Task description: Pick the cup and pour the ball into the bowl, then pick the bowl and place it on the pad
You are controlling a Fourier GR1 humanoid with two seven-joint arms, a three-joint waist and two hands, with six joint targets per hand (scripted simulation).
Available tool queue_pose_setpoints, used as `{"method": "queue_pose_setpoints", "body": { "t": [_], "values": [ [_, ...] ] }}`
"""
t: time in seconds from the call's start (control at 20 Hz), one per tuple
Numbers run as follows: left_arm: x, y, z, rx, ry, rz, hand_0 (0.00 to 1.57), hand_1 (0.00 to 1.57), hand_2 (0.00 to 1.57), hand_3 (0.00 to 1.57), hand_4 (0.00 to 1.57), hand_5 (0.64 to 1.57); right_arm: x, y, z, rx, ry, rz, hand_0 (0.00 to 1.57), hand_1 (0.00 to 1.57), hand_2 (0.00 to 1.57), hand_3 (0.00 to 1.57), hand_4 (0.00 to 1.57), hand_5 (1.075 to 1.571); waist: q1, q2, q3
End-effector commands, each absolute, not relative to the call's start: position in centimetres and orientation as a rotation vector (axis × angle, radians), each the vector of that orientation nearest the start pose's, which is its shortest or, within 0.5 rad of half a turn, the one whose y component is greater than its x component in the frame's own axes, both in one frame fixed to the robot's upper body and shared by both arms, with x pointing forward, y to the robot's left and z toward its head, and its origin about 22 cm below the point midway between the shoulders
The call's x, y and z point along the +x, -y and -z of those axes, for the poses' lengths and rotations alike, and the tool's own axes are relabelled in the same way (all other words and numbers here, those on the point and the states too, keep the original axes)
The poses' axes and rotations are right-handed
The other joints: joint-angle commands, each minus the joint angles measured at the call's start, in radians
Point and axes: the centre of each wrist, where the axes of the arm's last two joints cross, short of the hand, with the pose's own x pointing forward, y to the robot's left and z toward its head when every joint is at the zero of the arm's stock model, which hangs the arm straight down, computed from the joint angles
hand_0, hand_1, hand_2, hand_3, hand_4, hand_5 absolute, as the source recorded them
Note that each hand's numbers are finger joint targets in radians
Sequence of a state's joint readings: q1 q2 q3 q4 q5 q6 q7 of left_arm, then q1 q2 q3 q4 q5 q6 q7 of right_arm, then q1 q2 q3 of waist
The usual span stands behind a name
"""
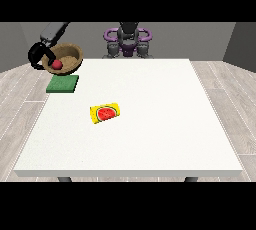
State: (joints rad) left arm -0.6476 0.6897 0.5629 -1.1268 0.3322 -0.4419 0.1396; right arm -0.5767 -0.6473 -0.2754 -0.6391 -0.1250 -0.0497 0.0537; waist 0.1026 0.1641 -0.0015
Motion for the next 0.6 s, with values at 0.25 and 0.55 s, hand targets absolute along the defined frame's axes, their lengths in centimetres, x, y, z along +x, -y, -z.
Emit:
{"method": "queue_pose_setpoints", "body": {
  "t": [0.25, 0.55],
  "values": [
    [30.4, -50.6, -19.0, 0.242, 1.814, -0.021, 0.0, 0.0, 0.0, 0.0, 1.2, 1.546, 34.7, 45.5, -10.4, -0.539, 1.255, 0.103, 1.57, 1.57, 1.57, 0.67, 1.07, 1.566, -0.102, -0.048, 0.001],
    [29.2, -52.6, -20.0, 0.24, 1.907, -0.018, 0.0, 0.0, 0.0, 0.0, 1.22, 1.553, 33.8, 46.1, -8.6, -0.513, 1.315, 0.163, 1.57, 1.57, 1.57, 0.49, 1.07, 1.568, -0.096, 0.039, 0.0014]
  ]
}}
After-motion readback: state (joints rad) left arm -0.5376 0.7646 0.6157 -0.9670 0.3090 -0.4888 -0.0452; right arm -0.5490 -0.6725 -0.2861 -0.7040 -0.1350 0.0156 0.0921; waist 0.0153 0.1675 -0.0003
